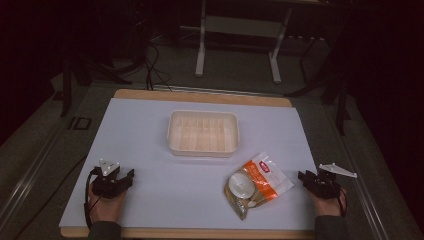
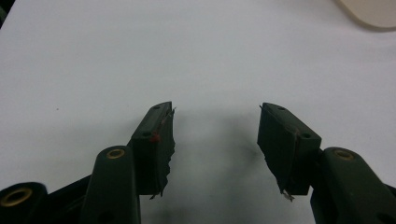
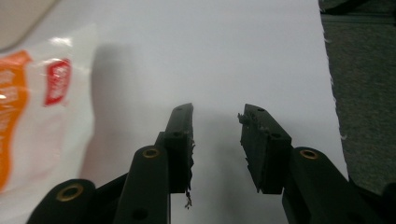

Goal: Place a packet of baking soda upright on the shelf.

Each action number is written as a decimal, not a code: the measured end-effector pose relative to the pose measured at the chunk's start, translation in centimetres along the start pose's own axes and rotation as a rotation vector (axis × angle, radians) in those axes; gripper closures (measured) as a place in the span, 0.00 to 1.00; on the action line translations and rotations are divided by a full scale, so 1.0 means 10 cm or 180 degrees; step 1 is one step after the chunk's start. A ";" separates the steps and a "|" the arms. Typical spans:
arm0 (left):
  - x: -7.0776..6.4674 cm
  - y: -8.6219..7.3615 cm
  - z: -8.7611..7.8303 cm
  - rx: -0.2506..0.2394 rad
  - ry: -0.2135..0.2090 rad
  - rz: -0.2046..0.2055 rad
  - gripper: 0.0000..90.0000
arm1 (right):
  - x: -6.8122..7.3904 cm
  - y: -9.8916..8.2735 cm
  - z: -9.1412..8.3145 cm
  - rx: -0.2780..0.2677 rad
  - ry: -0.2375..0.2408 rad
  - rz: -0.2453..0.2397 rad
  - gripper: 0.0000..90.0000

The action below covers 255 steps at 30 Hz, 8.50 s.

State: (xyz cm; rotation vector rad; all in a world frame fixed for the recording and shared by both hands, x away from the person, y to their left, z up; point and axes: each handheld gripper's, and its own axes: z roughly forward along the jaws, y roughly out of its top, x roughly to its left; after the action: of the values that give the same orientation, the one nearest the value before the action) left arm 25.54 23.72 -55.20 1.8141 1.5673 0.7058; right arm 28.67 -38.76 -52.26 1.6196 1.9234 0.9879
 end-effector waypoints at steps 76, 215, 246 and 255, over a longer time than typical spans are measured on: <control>-0.03 0.01 0.02 0.0075 0.0011 0.0115 0.49 | 0.53 0.57 0.22 0.0766 0.1572 -0.0016 1.00; -0.04 0.01 0.01 0.0032 0.0067 0.0103 0.44 | 1.78 1.77 -0.12 -0.0453 0.2425 0.0425 1.00; -0.04 0.01 0.02 0.0041 0.0065 0.0096 0.44 | 1.84 1.89 0.06 -0.0628 0.2321 0.0691 1.00; -0.04 0.01 0.02 0.0043 0.0059 0.0093 0.44 | 1.82 1.92 0.11 -0.0690 0.2262 0.0766 1.00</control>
State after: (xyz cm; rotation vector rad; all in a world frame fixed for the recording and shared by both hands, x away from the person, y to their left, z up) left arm 25.65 23.35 -55.26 1.8487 1.5637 0.7291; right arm 38.07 -19.74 -36.53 1.5131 1.9452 2.0086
